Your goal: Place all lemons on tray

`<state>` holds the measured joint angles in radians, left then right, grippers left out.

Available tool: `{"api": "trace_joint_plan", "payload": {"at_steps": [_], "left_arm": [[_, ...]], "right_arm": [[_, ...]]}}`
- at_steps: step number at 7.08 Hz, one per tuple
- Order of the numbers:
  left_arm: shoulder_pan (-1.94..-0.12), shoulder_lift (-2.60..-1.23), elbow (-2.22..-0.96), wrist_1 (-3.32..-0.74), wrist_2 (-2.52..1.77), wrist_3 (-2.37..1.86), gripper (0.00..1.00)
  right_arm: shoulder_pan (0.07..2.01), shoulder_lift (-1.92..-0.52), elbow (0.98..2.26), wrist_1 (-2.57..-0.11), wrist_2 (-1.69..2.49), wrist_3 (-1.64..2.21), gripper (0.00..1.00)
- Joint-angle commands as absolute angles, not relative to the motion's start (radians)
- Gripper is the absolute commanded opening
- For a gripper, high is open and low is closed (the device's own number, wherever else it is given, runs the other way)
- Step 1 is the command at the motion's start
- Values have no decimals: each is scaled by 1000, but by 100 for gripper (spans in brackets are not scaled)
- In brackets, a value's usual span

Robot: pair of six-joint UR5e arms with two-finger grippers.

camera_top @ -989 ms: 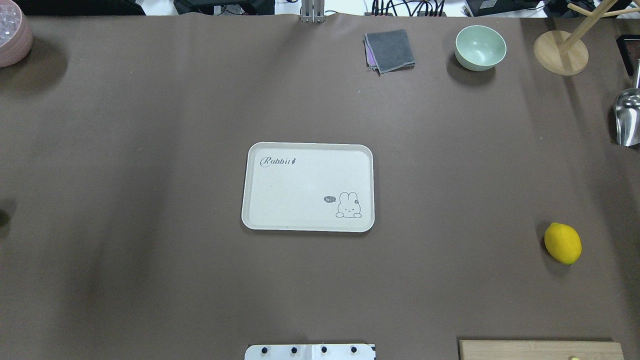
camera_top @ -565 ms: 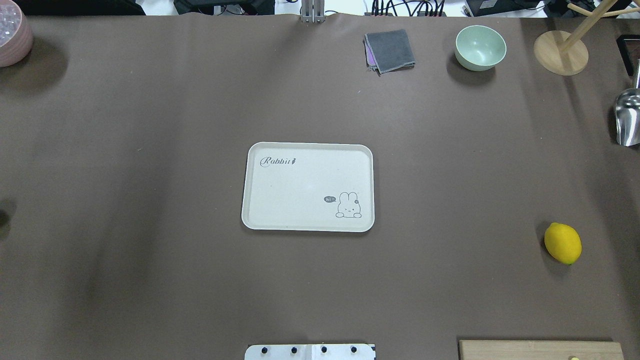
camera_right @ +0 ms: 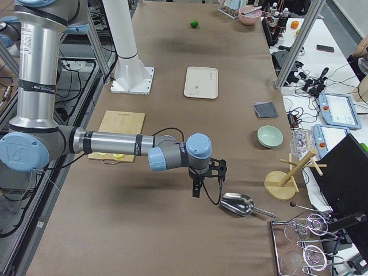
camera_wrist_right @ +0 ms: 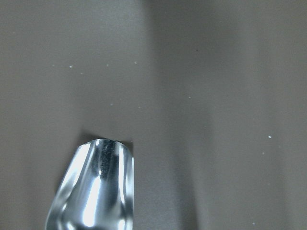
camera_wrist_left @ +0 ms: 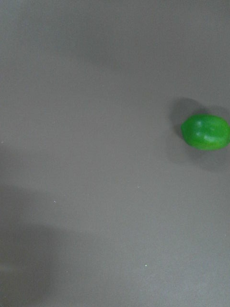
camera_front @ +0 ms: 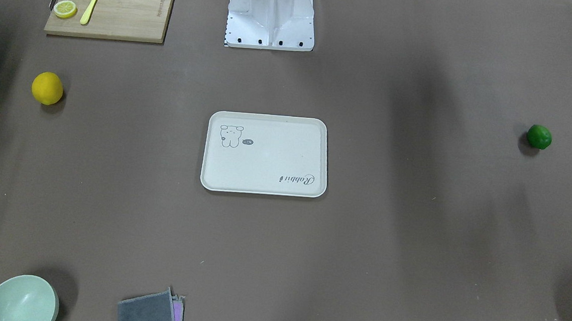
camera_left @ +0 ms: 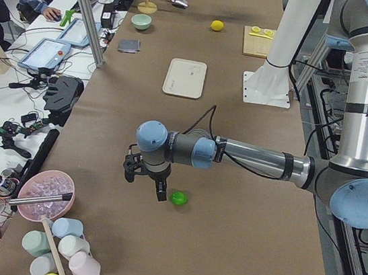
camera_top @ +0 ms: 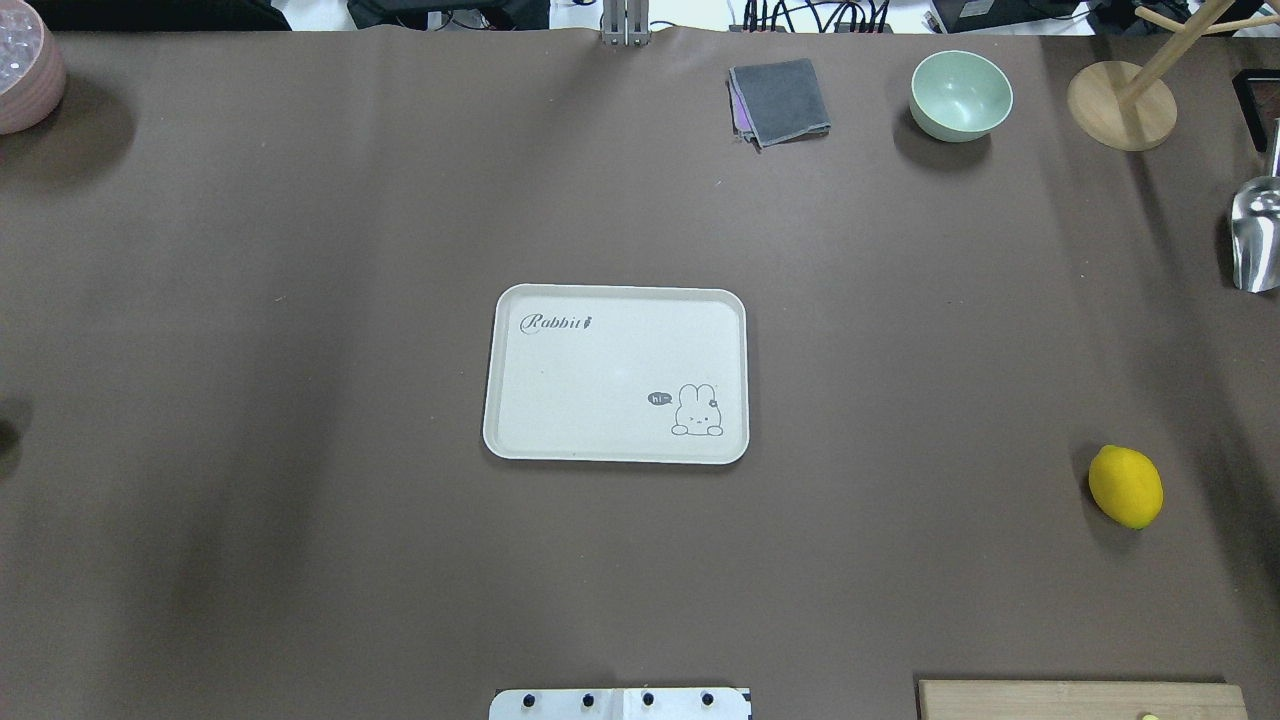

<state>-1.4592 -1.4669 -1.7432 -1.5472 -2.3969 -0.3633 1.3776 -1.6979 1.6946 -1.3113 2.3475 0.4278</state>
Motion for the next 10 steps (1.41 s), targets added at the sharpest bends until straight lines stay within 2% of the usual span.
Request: {"api": "trace_joint_plan", "payload": {"at_steps": [1, 2, 4, 10], "left_arm": [[-1335, -1349, -1741, -1877, -2393, -627, 97], [-1257, -1344, -1712, -1973, -2367, -711, 97], [-1189, -1344, -1692, -2002, -2300, -721, 97], [-1095, -1359, -1554, -2235, -2250, -827, 94]], "right_arm": [[1269, -1697, 1790, -1305, 2352, 596, 100], [1229, -1697, 1813, -1301, 2350, 638, 100], [1174, -1689, 1816, -1301, 2353, 640, 100], [956, -1686, 1853, -1328, 2356, 677, 98]]}}
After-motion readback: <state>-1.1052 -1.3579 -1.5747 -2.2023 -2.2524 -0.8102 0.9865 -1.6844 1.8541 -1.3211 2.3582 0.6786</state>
